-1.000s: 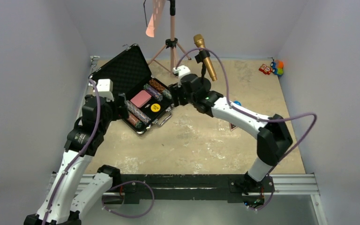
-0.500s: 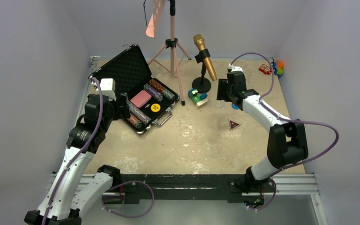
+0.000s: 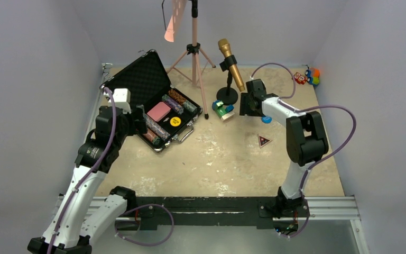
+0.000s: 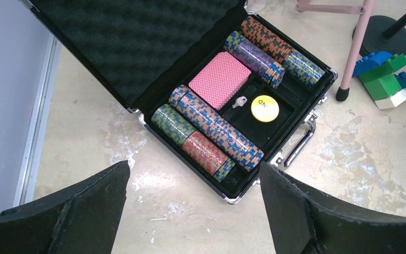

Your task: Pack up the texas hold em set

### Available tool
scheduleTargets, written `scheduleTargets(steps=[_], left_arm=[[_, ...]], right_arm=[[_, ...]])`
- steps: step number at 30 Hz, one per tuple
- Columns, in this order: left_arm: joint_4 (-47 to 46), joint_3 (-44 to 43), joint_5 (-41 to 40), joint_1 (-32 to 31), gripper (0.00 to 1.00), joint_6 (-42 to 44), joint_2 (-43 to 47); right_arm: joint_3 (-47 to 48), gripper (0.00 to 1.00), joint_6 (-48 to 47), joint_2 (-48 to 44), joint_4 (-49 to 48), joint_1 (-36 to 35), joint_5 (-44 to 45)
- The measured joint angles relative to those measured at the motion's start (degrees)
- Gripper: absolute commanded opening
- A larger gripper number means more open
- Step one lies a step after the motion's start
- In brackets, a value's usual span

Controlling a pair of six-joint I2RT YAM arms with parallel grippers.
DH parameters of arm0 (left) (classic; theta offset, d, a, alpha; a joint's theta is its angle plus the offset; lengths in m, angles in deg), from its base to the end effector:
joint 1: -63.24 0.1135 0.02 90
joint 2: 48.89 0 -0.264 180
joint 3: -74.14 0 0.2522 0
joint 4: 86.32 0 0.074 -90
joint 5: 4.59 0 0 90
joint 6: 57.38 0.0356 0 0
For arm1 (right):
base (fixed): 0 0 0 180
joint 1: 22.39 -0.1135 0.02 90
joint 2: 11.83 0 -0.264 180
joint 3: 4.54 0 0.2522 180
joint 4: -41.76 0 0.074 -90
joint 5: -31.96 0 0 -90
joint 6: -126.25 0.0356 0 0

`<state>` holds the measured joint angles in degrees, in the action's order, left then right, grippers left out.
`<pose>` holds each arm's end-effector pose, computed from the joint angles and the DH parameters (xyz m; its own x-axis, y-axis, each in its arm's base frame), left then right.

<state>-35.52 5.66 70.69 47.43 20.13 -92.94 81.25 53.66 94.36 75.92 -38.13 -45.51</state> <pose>0.1535 -0.0341 0.3532 -0.4269 -0.0965 -0.8991 -0.0490 0.9953 -0.0836 0.3804 0.0992 0.1905 -0.7913 0.0805 -0.6062 0.0975 0.9952 0.0048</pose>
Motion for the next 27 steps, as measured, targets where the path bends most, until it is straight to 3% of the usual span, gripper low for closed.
scheduleTargets(steps=[27], left_arm=[[0.0,0.0,0.6,0.0,0.96,0.0,-0.2]], right_arm=[[2.0,0.62,3.2,5.2,0.5,-1.1,1.3]])
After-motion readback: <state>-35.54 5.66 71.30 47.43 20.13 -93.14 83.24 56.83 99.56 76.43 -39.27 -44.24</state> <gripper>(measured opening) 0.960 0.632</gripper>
